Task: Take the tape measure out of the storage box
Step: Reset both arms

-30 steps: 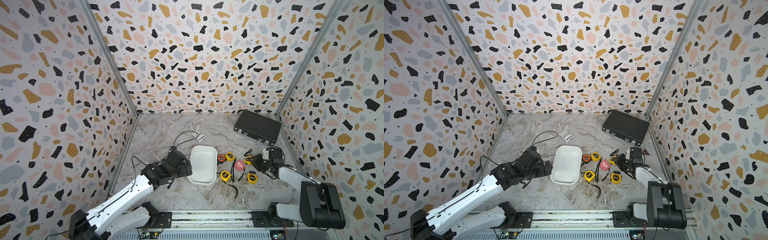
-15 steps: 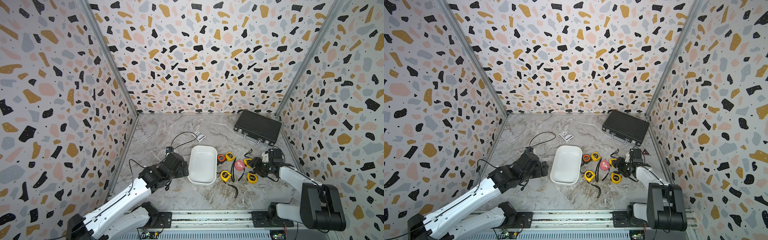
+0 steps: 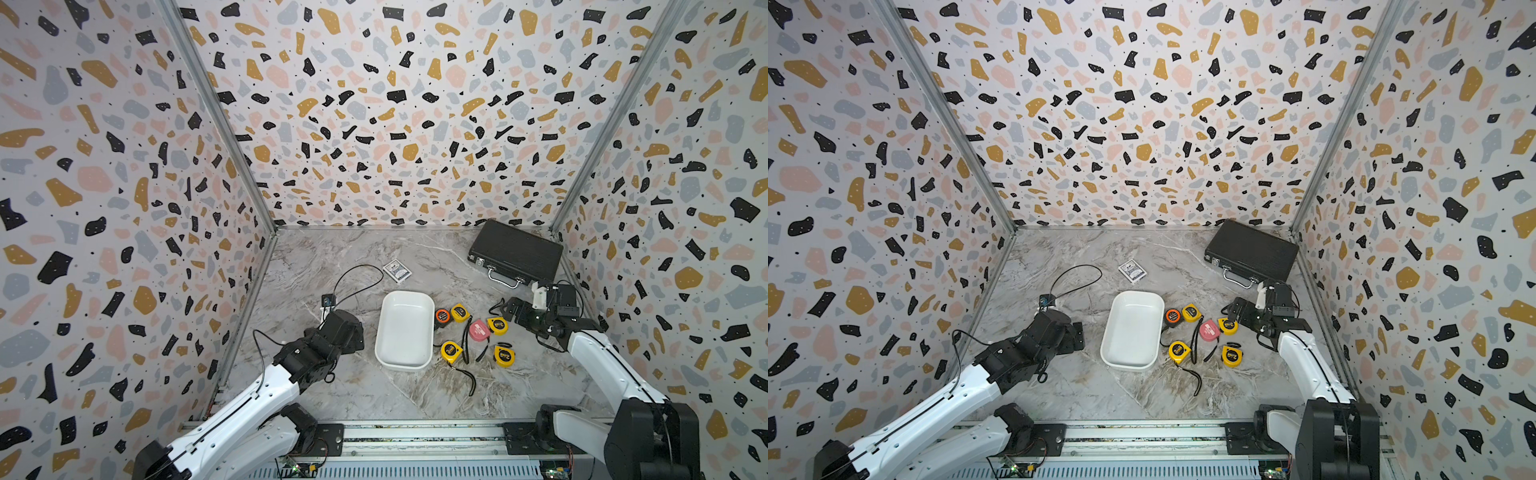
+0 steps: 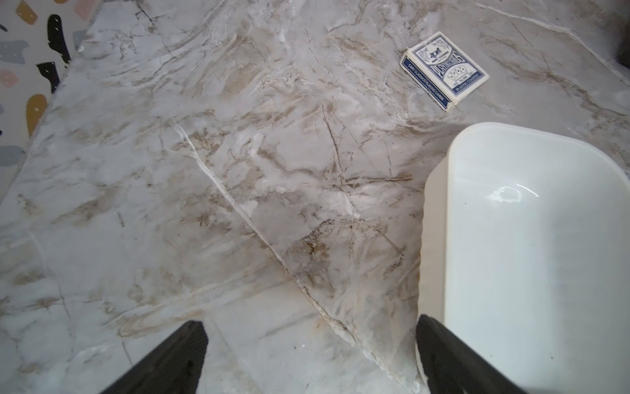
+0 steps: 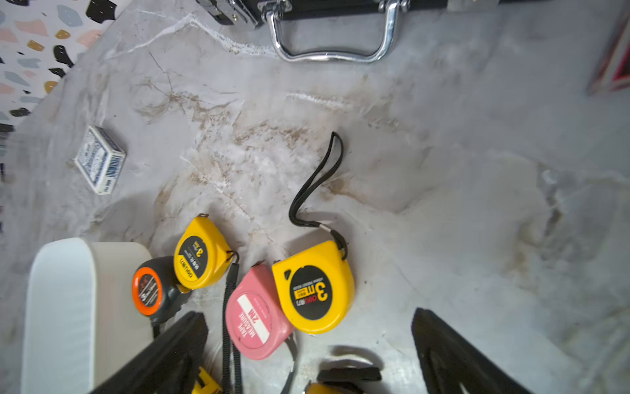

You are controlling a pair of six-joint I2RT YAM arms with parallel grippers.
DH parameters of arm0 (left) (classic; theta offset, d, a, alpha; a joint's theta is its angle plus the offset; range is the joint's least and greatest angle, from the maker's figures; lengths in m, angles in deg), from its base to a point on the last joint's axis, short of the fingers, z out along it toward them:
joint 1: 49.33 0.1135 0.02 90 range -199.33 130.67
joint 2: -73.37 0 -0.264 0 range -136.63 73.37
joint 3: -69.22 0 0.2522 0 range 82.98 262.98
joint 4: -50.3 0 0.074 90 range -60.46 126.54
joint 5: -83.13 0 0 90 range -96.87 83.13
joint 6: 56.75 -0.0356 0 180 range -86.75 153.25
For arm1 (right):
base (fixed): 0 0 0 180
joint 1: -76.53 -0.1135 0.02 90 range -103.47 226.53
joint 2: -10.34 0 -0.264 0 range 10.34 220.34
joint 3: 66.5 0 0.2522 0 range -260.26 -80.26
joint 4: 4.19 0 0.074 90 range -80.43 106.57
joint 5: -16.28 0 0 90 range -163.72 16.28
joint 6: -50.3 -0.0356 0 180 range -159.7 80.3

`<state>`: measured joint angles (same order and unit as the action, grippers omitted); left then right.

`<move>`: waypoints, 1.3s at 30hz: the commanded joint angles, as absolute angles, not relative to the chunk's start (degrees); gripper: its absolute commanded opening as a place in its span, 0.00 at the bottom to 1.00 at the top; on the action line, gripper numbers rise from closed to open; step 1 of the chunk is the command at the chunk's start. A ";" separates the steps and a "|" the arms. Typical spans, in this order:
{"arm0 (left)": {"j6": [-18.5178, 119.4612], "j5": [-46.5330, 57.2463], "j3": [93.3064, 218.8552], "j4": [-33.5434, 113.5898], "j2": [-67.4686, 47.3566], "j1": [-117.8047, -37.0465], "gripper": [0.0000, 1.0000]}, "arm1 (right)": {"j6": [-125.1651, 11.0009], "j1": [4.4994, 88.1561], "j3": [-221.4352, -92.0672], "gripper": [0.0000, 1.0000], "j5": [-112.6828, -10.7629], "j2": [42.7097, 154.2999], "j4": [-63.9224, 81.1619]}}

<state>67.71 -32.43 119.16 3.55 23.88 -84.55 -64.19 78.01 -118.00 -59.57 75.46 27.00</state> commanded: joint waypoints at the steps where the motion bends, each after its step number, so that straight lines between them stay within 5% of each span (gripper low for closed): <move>1: 61.44 -34.38 118.23 10.70 22.62 -82.31 1.00 | -59.59 77.19 -119.55 0.99 -67.69 74.61 25.26; 11: 50.68 -37.13 112.07 30.19 20.83 -73.89 1.00 | -50.64 77.01 -110.55 0.99 -80.25 75.83 2.26; 32: 33.69 -24.39 103.02 72.44 2.09 -57.68 1.00 | -43.09 76.71 -94.58 0.97 -85.06 92.15 -47.33; 39: 32.21 -19.94 104.41 78.72 -6.29 -55.37 1.00 | -41.25 75.66 -96.85 0.97 -83.28 95.64 -45.66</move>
<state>33.09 -23.17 103.88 72.03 -5.59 -56.90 -42.83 76.34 -95.42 -83.44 96.64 -44.16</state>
